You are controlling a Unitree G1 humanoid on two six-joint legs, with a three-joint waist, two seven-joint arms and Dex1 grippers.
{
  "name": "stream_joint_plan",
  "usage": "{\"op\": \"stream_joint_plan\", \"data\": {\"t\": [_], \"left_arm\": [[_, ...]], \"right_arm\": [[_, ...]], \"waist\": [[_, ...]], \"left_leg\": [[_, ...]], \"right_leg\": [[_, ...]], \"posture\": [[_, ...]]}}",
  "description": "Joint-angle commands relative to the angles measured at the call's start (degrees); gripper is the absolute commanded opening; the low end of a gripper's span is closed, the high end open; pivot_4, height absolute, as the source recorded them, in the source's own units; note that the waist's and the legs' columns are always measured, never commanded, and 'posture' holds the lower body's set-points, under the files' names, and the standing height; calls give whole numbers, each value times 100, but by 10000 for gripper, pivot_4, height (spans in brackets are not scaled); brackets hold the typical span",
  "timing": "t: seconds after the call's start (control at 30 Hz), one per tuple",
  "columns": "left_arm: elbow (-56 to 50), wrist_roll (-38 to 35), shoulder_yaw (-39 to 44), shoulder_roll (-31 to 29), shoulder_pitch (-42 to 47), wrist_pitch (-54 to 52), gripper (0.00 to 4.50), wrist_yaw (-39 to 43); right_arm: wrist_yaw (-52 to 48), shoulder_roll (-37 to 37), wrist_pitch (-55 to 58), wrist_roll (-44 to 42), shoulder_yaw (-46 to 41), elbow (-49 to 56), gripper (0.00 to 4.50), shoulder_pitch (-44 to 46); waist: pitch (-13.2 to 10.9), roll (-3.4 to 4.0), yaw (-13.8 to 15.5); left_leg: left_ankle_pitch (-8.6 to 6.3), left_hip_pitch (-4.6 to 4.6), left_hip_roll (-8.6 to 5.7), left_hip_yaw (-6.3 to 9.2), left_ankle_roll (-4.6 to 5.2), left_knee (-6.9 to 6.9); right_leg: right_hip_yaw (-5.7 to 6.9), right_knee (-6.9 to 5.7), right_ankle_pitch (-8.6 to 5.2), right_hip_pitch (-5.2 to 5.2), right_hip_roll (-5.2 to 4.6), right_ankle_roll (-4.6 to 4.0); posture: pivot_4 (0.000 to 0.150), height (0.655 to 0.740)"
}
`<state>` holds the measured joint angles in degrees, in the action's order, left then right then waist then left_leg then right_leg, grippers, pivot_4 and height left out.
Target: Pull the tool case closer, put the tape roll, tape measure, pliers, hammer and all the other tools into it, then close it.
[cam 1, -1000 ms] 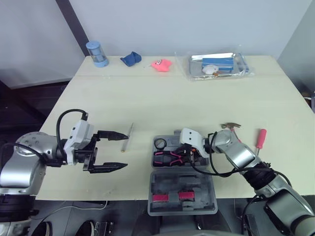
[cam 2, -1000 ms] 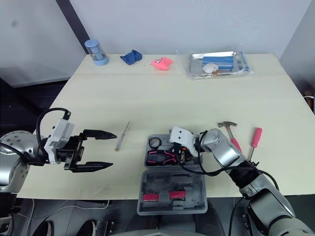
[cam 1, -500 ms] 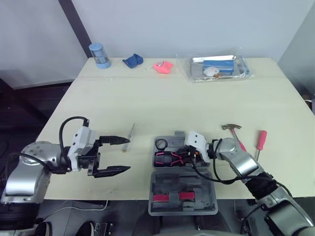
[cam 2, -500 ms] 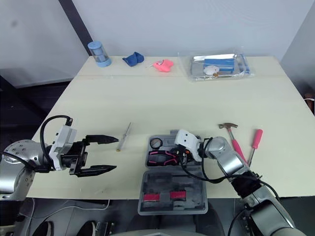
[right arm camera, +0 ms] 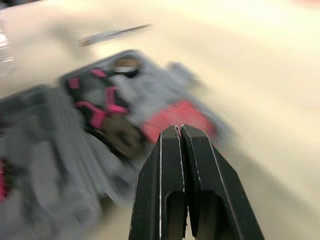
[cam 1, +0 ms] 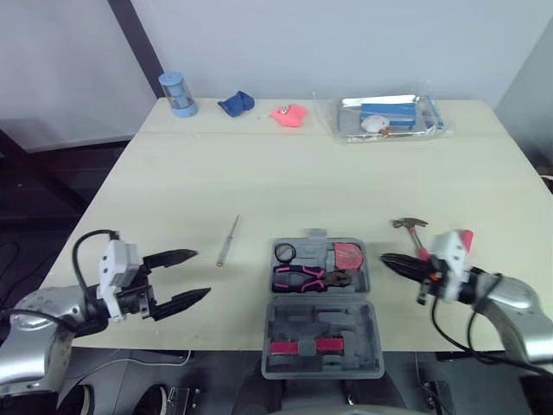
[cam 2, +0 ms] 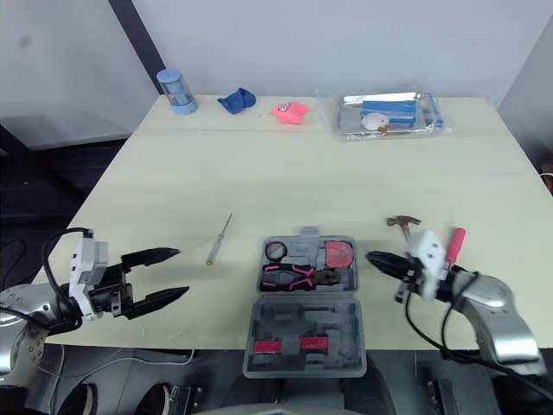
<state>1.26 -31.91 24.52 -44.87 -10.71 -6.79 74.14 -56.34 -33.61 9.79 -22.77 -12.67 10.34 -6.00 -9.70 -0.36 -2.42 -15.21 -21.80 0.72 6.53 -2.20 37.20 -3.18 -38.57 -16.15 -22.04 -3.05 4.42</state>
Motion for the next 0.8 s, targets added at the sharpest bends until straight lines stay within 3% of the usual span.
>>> {"op": "stream_joint_plan", "data": {"t": [0.03, 0.1, 0.13, 0.17, 0.23, 0.4, 0.43, 0.63, 0.8], "left_arm": [[170, -151, 528, 142, -175, 91, 45000, -310], [295, -154, 713, 192, -307, 78, 45000, -415], [356, -153, 787, 203, -367, 57, 45000, -454], [441, -147, 862, 213, -435, 65, 45000, -477], [619, -105, 976, 224, -578, 129, 45000, -483], [1045, -33, 1177, 253, -970, 310, 45000, -394], [1129, -9, 1191, 241, -1013, 362, 45000, -372], [1401, 84, 1159, 153, -1003, 661, 45000, -283], [1068, 252, 727, 159, -885, 820, 45000, -84]], "right_arm": [[-45, -78, -459, -408, -1161, -217, 988, -629], [-105, -73, -610, -583, -1712, -443, 988, -1098], [-170, -72, -669, -656, -1906, -522, 5771, -1300], [-187, -39, -695, -740, -2092, -573, 5775, -1484], [-237, 20, -752, -886, -2375, -668, 12120, -1809], [-480, 150, -1058, -1053, -2886, -1282, 40675, -2474], [-521, 165, -1108, -1051, -2922, -1398, 43703, -2547], [-359, 53, -1194, -920, -2863, -1629, 44559, -2526], [-290, -147, -488, -1051, -2364, -597, 44559, -2494]], "waist": [[0, -1, 9], [0, -2, 25], [0, -2, 24], [-1, -2, 18], [-1, -1, 10], [-1, -1, -13], [0, -1, -10], [1, -1, 3], [5, 7, 0]], "left_leg": [[0, 1, 0, 0, 0, 0], [0, 1, 0, 2, 0, 0], [0, 2, 0, 1, 0, -2], [0, 2, 0, 1, 0, -3], [-1, 10, 1, -1, 0, -4], [-1, 20, 11, -18, 0, -9], [-1, 20, 11, -19, 0, -9], [-2, 21, 12, -24, -1, -9], [-2, 21, 12, -29, -1, -10]], "right_leg": [[0, 1, 0, 1, -1, 0], [2, 4, 0, 5, -1, 0], [2, 9, 0, 7, -1, 0], [2, 9, 0, 8, -1, 0], [1, 10, -1, 17, -1, 0], [-12, 23, -3, 25, 4, 0], [-12, 24, -3, 26, 4, 0], [-15, 41, -2, 33, 3, 1], [-20, 45, -1, 33, 2, 2]], "posture": [[1500, 7400], [1500, 7400], [1500, 7400], [1500, 7400], [1500, 7400], [1500, 7400], [1500, 7400], [1500, 7400], [1500, 7400]]}}
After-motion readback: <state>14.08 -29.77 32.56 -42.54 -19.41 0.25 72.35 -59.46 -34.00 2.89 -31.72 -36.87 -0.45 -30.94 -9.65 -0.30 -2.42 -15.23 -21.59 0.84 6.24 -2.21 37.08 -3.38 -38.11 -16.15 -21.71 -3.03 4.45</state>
